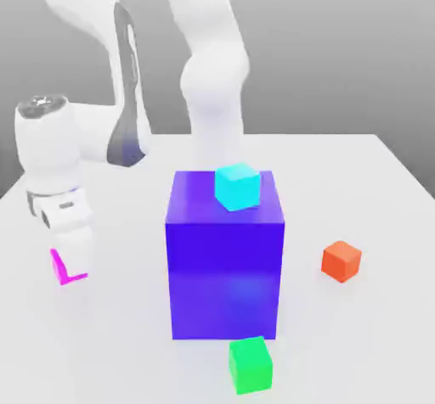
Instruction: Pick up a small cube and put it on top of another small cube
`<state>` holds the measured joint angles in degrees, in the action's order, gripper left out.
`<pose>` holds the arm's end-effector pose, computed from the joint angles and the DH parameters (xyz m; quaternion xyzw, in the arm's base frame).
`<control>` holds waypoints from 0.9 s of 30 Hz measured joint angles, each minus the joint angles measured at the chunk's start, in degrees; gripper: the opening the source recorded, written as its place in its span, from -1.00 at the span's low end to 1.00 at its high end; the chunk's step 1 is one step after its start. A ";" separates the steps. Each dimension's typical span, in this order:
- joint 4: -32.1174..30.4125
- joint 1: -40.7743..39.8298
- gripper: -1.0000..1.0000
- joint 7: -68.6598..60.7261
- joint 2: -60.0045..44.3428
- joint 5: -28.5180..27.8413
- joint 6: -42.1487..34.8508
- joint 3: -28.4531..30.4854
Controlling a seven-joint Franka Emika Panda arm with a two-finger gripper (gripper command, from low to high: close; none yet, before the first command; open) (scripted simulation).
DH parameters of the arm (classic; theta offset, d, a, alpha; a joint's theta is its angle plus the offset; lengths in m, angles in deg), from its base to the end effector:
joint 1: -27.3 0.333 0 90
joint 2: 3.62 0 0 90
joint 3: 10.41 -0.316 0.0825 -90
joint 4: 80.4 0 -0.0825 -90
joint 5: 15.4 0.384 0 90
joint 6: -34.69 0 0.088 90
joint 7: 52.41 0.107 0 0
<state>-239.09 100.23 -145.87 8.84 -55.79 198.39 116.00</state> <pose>0.2655 -0.2592 0.1773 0.7753 0.6315 -0.0048 0.0107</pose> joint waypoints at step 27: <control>11.22 13.93 -1.00 4.41 2.86 7.67 -15.18 -16.84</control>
<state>-227.87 114.17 -141.45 11.70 -48.12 183.22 99.16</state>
